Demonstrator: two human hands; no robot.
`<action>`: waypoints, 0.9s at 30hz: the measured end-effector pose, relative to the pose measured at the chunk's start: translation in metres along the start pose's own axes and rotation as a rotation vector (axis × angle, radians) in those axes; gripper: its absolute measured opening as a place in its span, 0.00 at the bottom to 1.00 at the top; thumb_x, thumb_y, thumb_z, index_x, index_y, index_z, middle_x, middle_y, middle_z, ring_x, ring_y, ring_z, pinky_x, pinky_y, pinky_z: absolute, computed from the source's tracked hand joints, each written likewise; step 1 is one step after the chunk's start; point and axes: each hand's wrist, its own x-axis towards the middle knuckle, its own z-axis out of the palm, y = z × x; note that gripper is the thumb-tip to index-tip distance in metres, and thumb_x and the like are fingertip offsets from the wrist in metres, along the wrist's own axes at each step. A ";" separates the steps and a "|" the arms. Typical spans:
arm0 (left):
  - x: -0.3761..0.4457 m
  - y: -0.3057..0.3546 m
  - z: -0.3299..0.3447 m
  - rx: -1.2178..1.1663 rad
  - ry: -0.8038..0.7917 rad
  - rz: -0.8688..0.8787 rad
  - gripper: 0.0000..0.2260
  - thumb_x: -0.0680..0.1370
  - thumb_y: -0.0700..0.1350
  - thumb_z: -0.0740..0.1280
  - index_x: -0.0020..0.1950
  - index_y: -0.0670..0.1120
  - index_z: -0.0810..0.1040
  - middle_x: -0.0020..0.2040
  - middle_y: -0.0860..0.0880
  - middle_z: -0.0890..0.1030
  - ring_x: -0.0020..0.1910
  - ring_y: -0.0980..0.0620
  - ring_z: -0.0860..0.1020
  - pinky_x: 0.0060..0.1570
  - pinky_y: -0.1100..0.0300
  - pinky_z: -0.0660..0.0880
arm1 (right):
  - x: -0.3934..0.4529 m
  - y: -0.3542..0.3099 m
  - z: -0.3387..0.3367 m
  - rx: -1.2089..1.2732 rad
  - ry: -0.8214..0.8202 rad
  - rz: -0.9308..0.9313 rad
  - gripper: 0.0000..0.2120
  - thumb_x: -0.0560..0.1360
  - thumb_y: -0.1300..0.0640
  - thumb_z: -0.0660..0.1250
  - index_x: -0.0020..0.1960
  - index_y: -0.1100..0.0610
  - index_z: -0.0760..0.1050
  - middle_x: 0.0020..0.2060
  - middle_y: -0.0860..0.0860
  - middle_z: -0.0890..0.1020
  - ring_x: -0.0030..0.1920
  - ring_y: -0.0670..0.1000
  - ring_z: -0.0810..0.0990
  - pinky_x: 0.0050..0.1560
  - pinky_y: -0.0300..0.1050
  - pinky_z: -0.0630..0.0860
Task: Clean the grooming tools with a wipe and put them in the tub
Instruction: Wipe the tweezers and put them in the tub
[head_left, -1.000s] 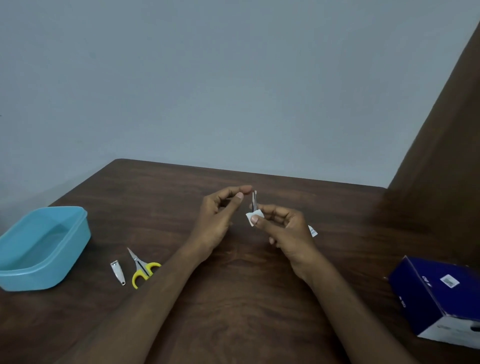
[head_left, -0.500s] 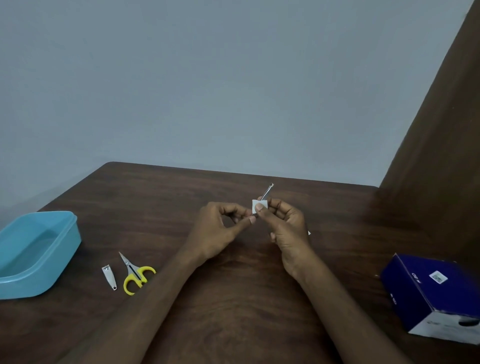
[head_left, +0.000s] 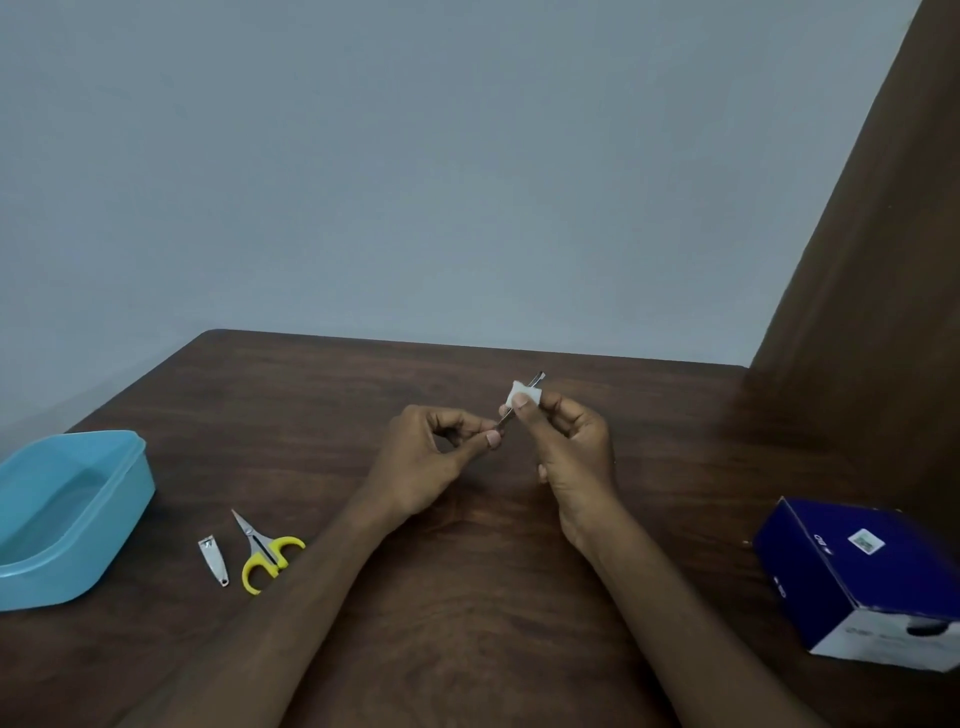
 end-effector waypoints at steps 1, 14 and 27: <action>0.000 0.000 0.000 0.004 -0.002 -0.010 0.03 0.78 0.47 0.79 0.50 0.51 0.90 0.45 0.57 0.89 0.46 0.54 0.86 0.53 0.59 0.82 | 0.002 -0.001 -0.001 0.016 0.026 -0.002 0.08 0.80 0.51 0.74 0.52 0.55 0.87 0.48 0.49 0.90 0.32 0.38 0.75 0.25 0.33 0.65; 0.000 0.002 0.000 0.094 -0.051 -0.055 0.04 0.80 0.48 0.75 0.46 0.53 0.89 0.43 0.56 0.88 0.46 0.56 0.85 0.54 0.53 0.80 | 0.006 0.000 -0.004 0.053 0.112 0.015 0.09 0.78 0.51 0.77 0.53 0.56 0.87 0.47 0.49 0.90 0.27 0.39 0.70 0.27 0.37 0.65; -0.002 -0.006 0.006 0.369 0.042 0.090 0.06 0.79 0.57 0.74 0.46 0.57 0.86 0.40 0.59 0.86 0.40 0.58 0.83 0.41 0.55 0.79 | 0.006 -0.001 -0.005 0.066 0.232 -0.039 0.07 0.78 0.53 0.78 0.50 0.52 0.81 0.44 0.50 0.90 0.33 0.48 0.72 0.25 0.38 0.66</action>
